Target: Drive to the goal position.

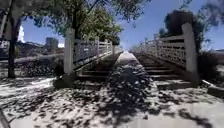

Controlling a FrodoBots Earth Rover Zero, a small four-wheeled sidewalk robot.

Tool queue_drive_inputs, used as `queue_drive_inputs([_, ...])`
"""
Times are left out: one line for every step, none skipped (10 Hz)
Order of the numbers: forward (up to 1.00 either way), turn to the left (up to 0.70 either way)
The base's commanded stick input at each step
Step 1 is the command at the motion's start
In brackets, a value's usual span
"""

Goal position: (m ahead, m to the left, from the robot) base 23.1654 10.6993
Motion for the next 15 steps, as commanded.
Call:
queue_drive_inputs([0.45,-0.05])
queue_drive_inputs([0.45,0.00])
queue_drive_inputs([0.45,0.00])
queue_drive_inputs([0.45,-0.02])
queue_drive_inputs([0.45,-0.16])
queue_drive_inputs([0.45,-0.25])
queue_drive_inputs([0.45,-0.27])
queue_drive_inputs([0.45,-0.27])
queue_drive_inputs([0.45,-0.04])
queue_drive_inputs([0.45,0.00])
queue_drive_inputs([0.24,0.00])
queue_drive_inputs([0.00,0.00])
queue_drive_inputs([0.00,0.00])
queue_drive_inputs([0.00,0.00])
queue_drive_inputs([0.00,0.00])
